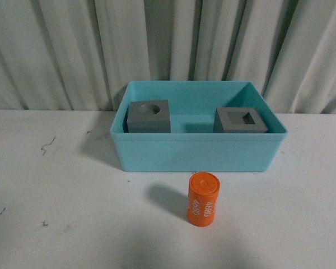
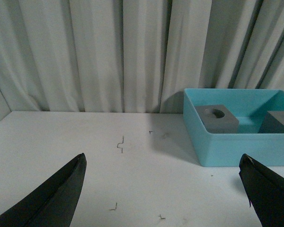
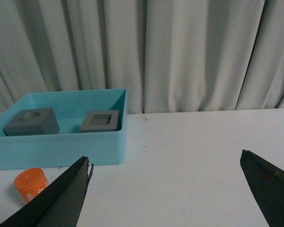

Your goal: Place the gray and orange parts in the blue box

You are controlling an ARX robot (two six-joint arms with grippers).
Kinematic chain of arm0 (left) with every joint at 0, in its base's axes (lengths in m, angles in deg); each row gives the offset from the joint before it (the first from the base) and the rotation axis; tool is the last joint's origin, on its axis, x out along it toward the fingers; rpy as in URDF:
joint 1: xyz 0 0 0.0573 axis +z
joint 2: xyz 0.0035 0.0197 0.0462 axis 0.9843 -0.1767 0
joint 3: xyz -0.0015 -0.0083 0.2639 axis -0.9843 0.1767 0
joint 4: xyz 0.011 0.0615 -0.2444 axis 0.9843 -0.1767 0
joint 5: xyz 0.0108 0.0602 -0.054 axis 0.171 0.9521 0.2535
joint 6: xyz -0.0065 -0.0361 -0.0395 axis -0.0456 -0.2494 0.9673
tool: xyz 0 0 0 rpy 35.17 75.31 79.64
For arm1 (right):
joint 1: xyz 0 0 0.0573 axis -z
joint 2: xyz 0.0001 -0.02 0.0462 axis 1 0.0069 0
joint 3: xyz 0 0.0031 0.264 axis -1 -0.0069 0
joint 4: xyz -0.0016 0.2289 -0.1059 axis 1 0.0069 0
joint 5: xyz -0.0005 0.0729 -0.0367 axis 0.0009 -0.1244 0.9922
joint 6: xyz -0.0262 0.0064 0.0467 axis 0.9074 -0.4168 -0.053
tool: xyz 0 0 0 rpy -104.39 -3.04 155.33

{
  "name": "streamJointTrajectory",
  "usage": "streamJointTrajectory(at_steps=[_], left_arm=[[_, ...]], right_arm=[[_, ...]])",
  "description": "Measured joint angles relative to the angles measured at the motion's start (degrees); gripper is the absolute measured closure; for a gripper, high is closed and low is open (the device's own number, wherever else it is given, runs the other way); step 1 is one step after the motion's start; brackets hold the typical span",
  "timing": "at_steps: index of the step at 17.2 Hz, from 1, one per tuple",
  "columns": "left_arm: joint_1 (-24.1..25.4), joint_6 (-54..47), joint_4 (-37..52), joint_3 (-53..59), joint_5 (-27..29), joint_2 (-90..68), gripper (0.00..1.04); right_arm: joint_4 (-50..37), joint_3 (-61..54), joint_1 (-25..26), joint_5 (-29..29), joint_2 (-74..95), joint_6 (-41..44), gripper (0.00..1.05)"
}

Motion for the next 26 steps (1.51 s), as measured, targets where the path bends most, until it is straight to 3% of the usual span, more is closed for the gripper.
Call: streamJointTrajectory(at_steps=[17, 18, 19, 21, 23, 26], left_arm=[[0.0, 0.0, 0.0, 0.0, 0.0, 0.0, 0.07], [0.0, 0.0, 0.0, 0.0, 0.0, 0.0, 0.07], [0.0, 0.0, 0.1, 0.0, -0.1, 0.0, 0.07], [0.0, 0.0, 0.0, 0.0, 0.0, 0.0, 0.07], [0.0, 0.0, 0.0, 0.0, 0.0, 0.0, 0.07], [0.0, 0.0, 0.0, 0.0, 0.0, 0.0, 0.07]], right_arm=[[0.4, 0.0, 0.0, 0.0, 0.1, 0.0, 0.06], [13.1, 4.7, 0.3, 0.9, 6.0, -2.5, 0.06], [17.2, 9.5, 3.1, 0.6, 18.2, -4.3, 0.06], [4.6, 16.0, 6.3, -5.4, 36.2, -3.8, 0.06], [-7.5, 28.4, 4.4, -14.3, 55.3, 2.1, 0.06], [-1.3, 41.9, -5.8, -24.4, 76.6, 15.9, 0.06]])
